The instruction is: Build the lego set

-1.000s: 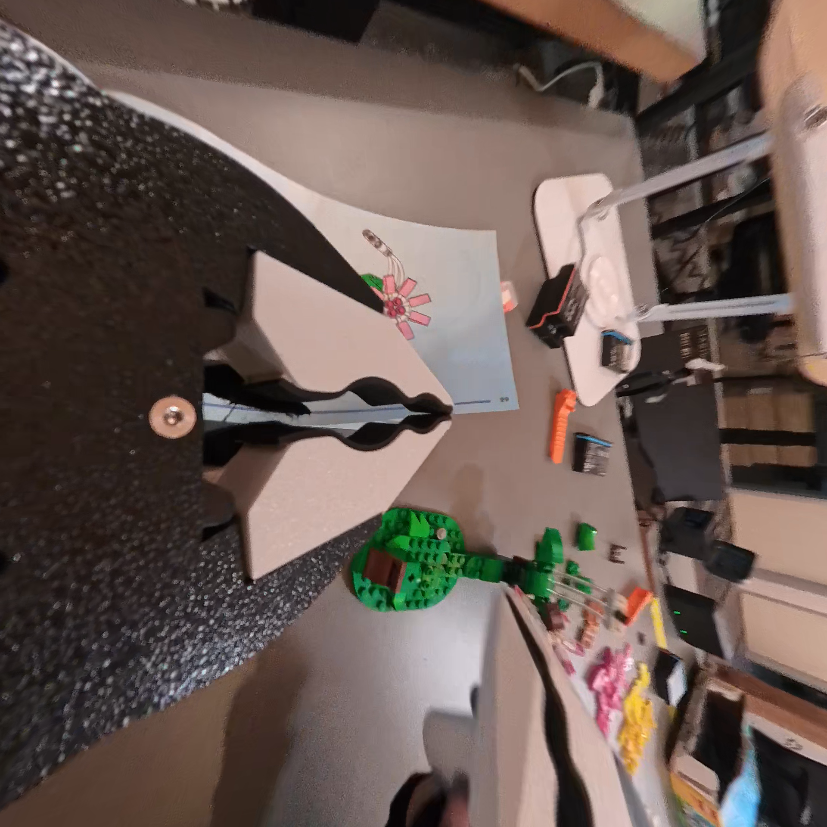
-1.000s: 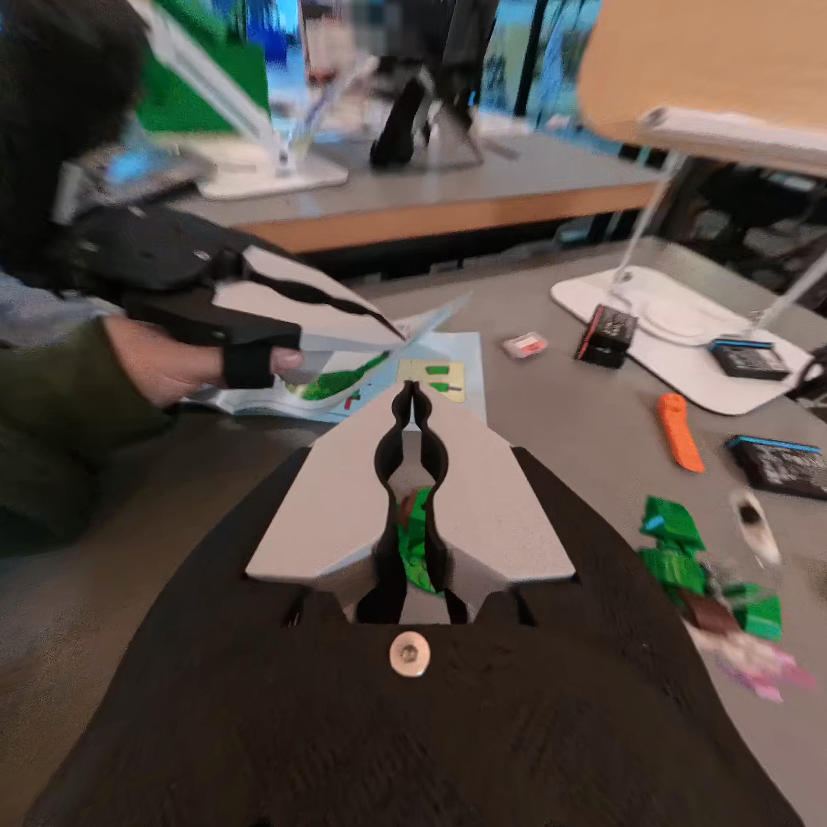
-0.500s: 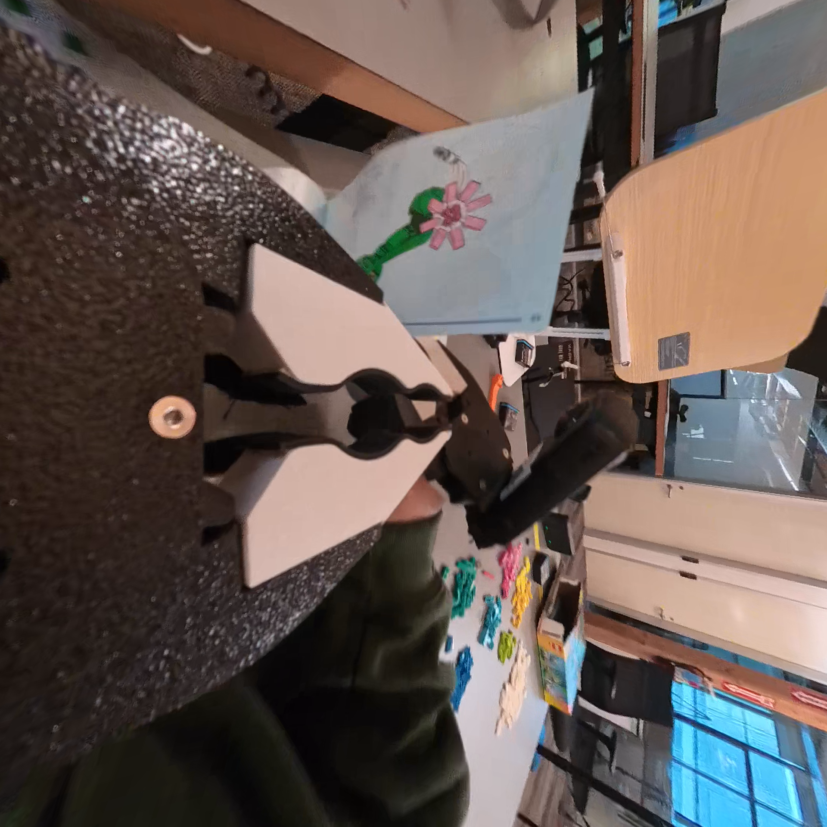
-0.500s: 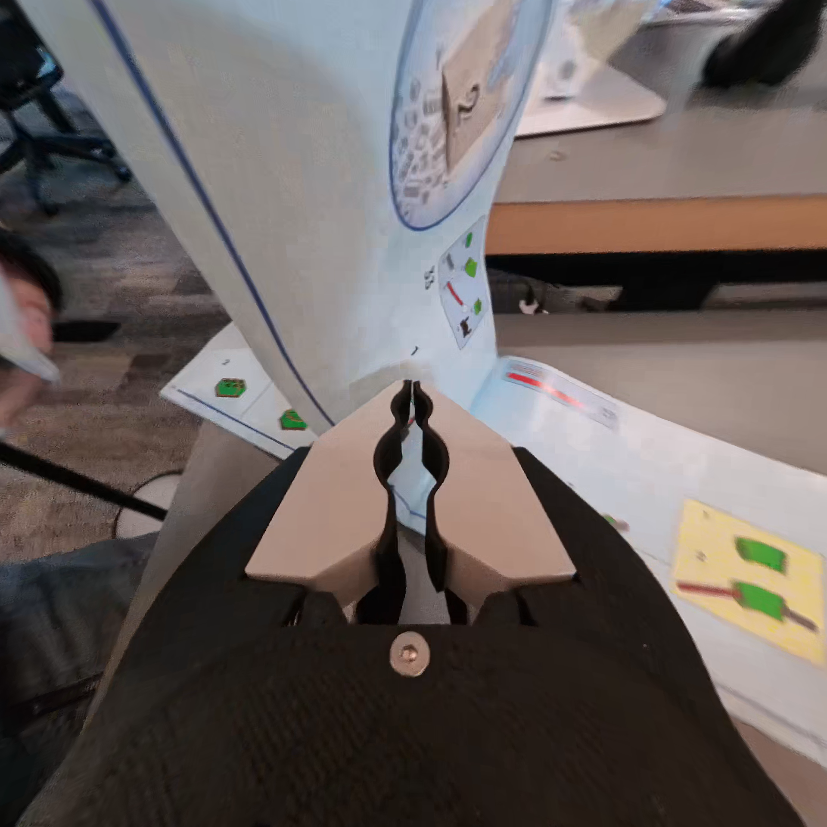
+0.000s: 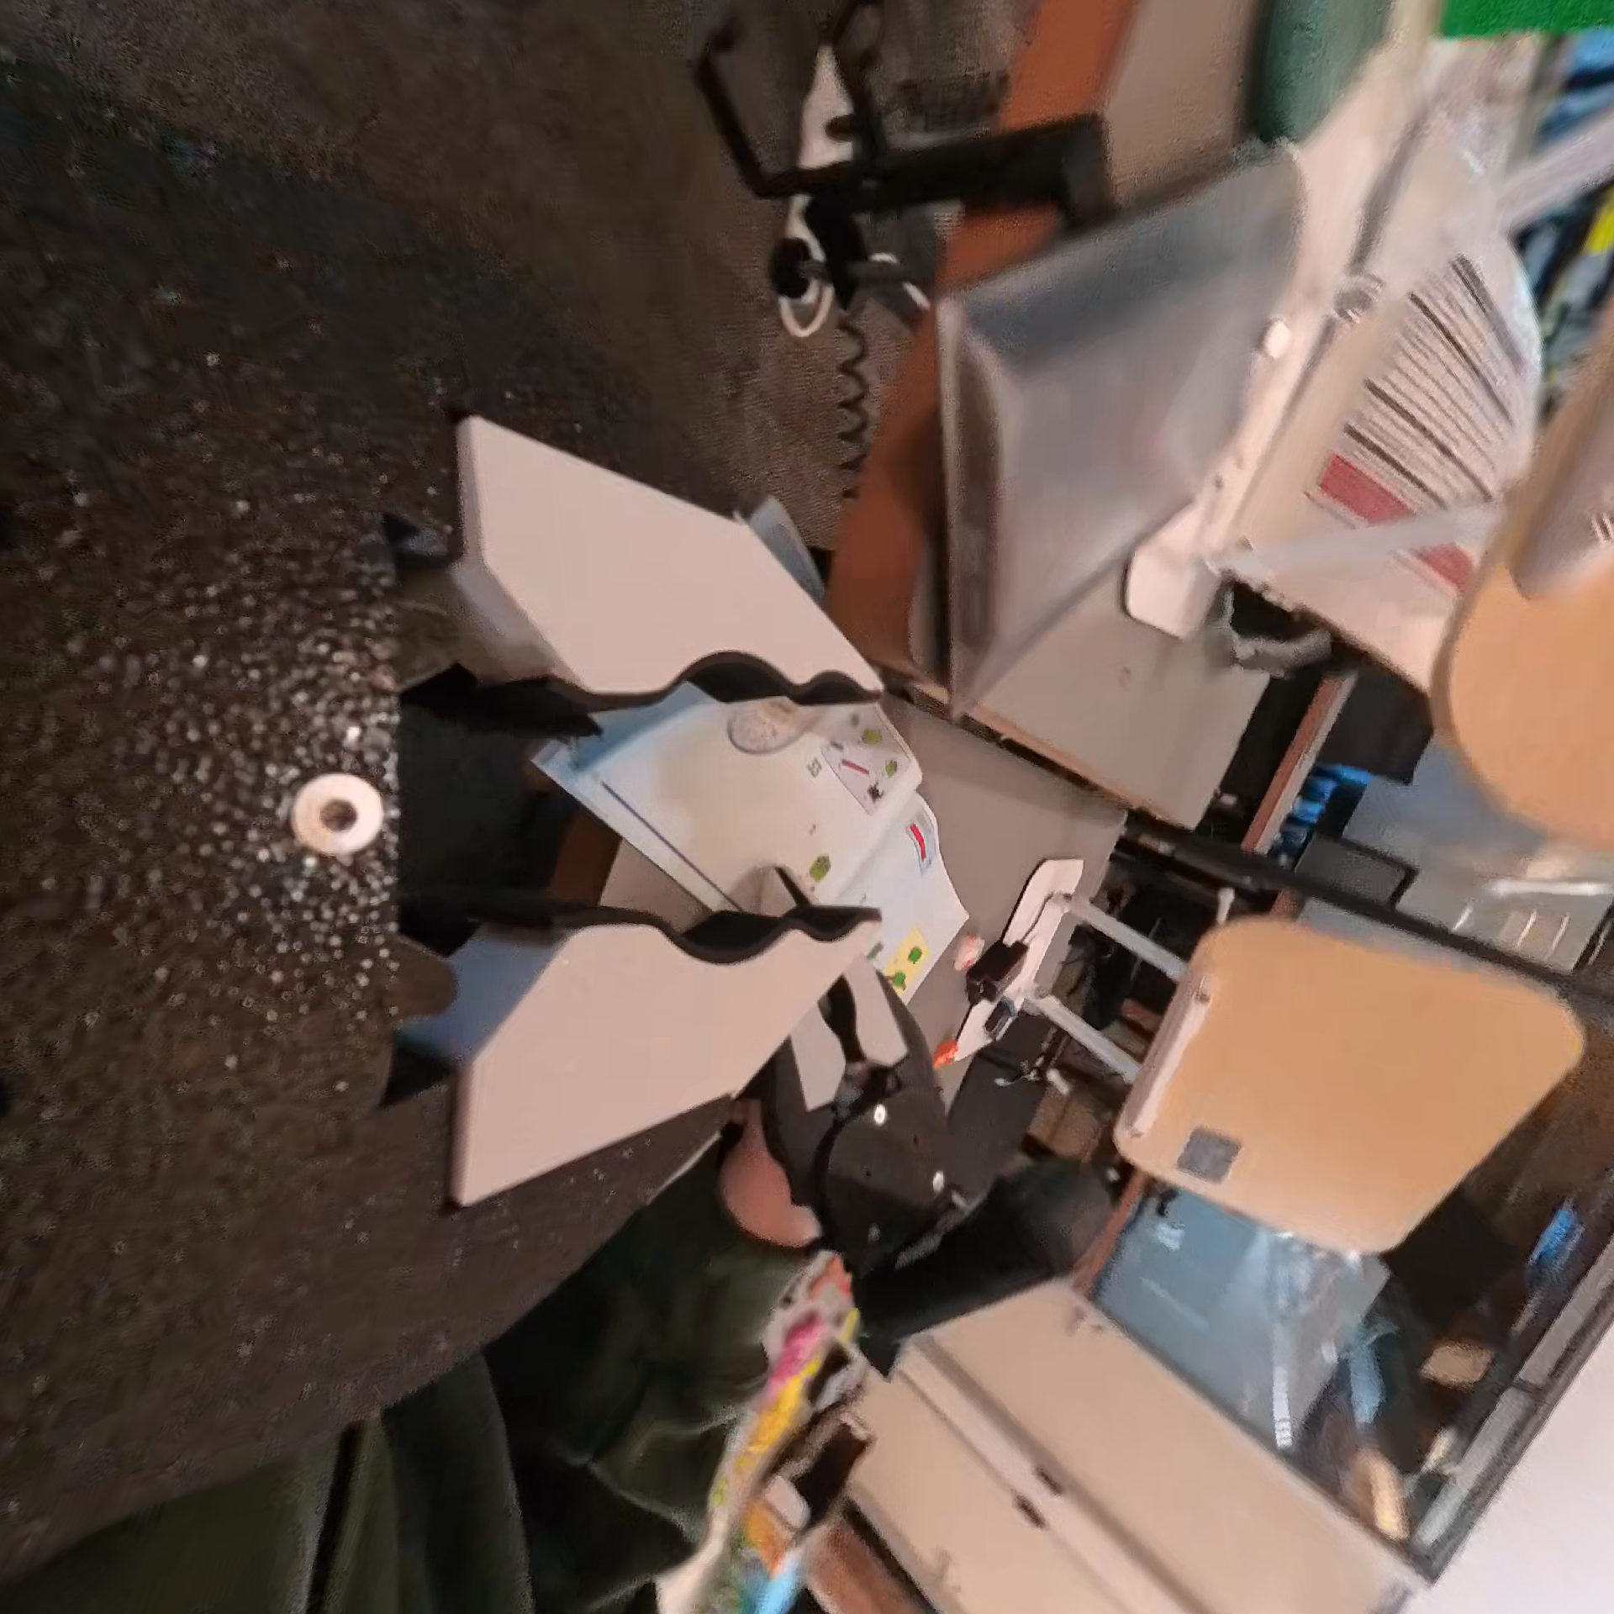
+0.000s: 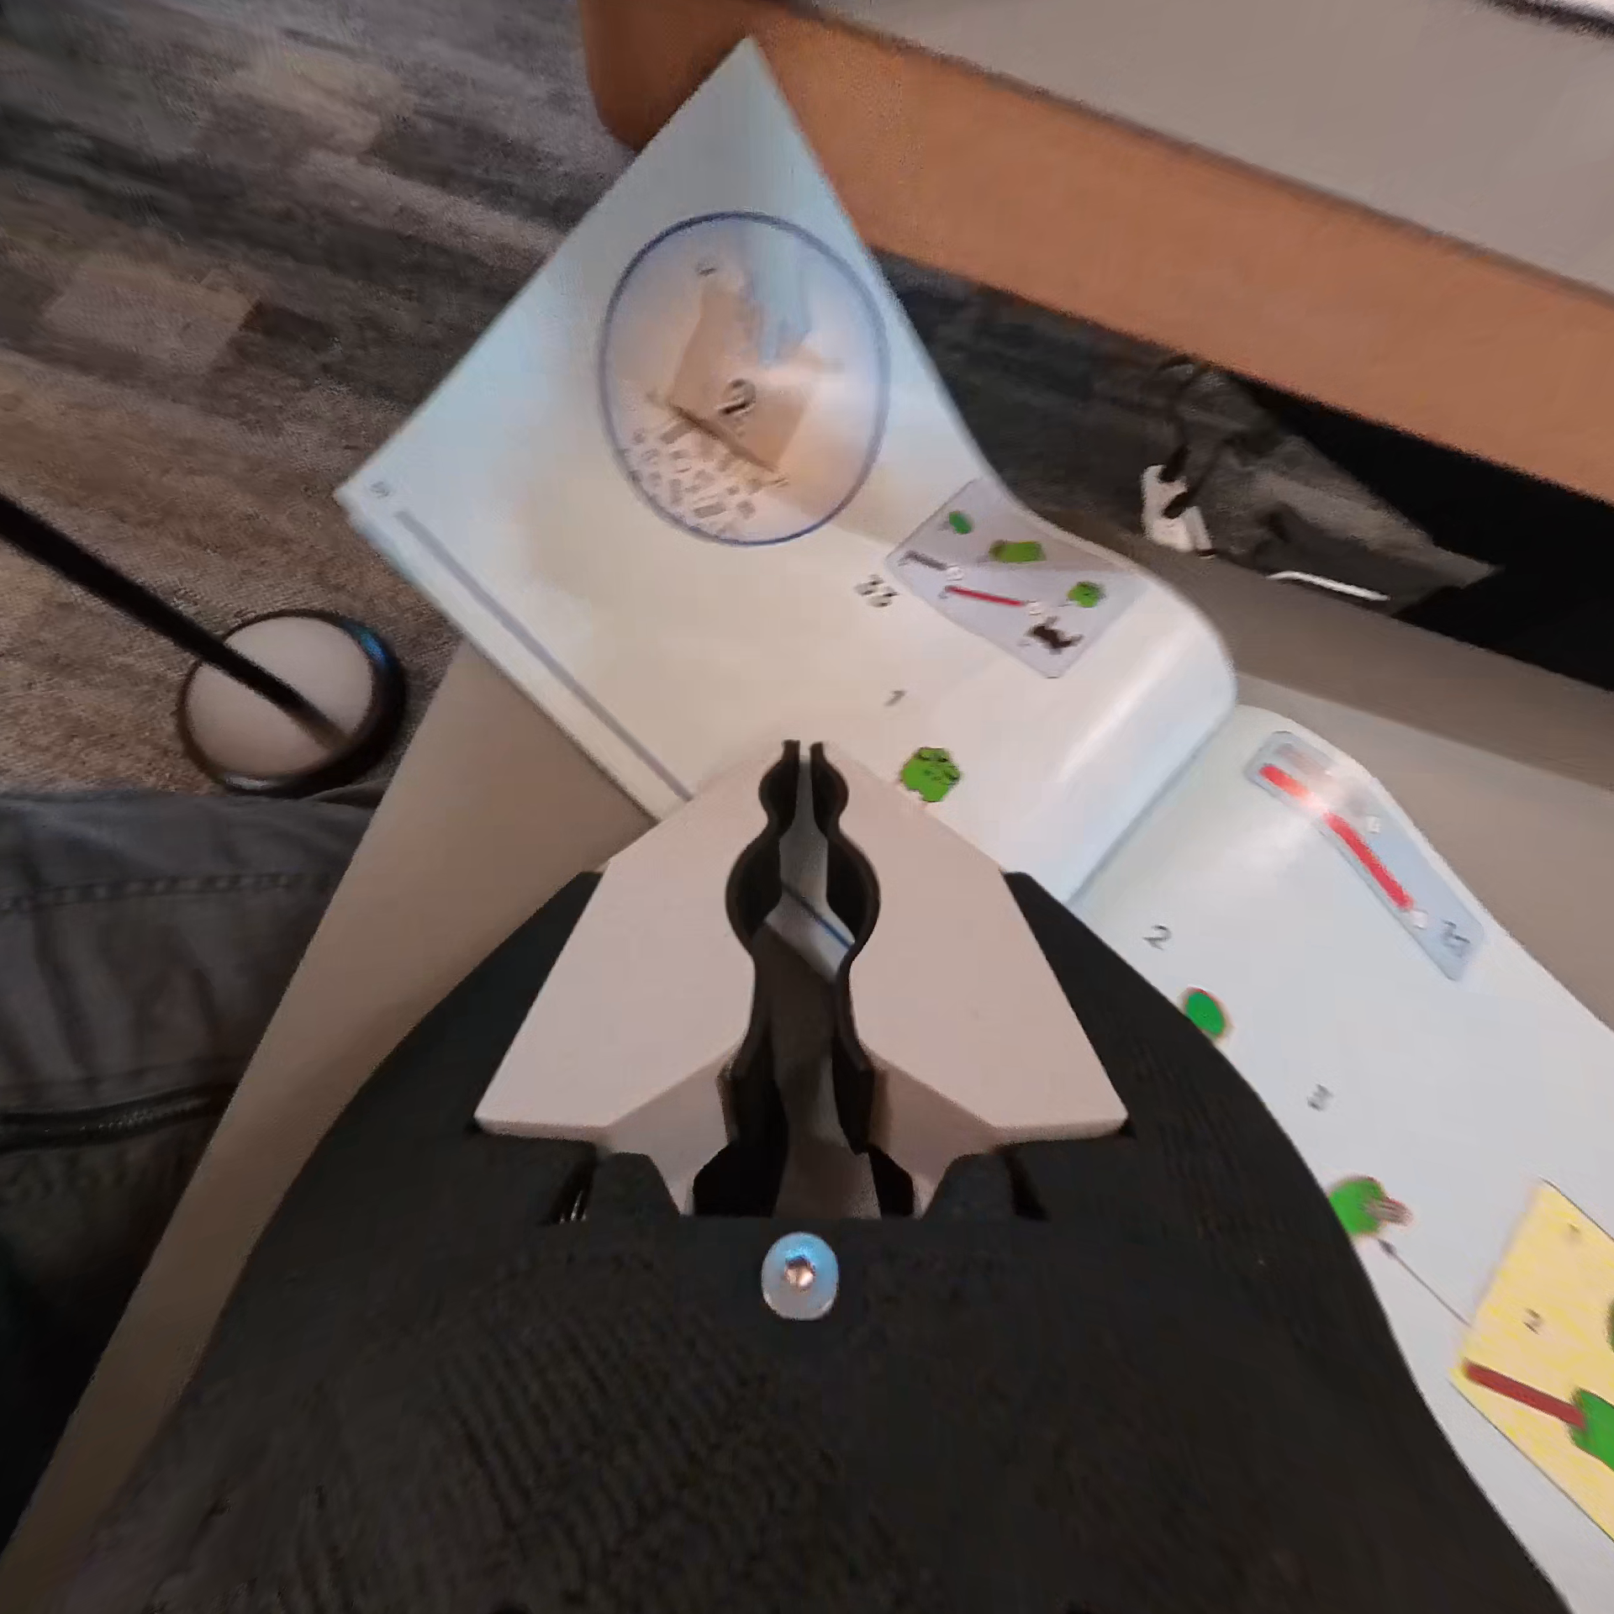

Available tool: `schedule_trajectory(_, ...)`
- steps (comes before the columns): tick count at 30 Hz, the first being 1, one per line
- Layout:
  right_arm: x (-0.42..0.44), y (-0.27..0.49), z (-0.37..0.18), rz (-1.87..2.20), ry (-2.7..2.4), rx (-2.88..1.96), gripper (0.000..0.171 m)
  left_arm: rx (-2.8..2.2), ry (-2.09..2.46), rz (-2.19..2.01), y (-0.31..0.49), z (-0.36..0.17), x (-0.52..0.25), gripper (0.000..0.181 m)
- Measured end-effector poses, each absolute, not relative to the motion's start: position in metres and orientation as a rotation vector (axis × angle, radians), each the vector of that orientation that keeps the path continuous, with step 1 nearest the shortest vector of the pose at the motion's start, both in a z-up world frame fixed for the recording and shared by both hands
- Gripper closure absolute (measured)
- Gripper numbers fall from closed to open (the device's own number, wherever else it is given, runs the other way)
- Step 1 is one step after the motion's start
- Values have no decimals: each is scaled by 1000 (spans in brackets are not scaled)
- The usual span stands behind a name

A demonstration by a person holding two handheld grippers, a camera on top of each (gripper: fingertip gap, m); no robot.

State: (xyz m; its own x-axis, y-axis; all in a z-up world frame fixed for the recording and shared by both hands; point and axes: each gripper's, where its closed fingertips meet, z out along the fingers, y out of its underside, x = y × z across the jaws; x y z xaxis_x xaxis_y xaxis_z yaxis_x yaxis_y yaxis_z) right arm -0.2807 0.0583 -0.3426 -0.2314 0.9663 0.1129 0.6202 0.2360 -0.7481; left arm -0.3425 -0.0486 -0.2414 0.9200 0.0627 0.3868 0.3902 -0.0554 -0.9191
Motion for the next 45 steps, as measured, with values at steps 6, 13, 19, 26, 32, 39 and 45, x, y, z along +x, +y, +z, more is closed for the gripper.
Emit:
schedule_trajectory(6,-286,76,-341,836,-1847,-1552,169,-1667,-645,-422,-48,-293,-365,118)
schedule_trajectory(13,-278,88,-350,769,-1798,-1653,171,-1697,-741,-679,-33,-319,-348,105)
schedule_trajectory(19,-264,116,-351,694,-1675,-1759,171,-1736,-635,-617,-29,-315,-335,111)
schedule_trajectory(26,-247,120,-305,848,-1531,-1640,163,-1770,-358,-364,-21,-294,-316,119)
schedule_trajectory(32,-188,131,-236,1020,-1188,-1417,156,-1696,-198,-151,-20,-267,-309,121)
schedule_trajectory(39,-94,162,-218,905,-873,-1288,155,-1573,-49,-126,-2,-239,-277,124)
schedule_trajectory(45,-25,197,-194,717,-698,-1214,155,-1432,67,-295,34,-222,-216,125)
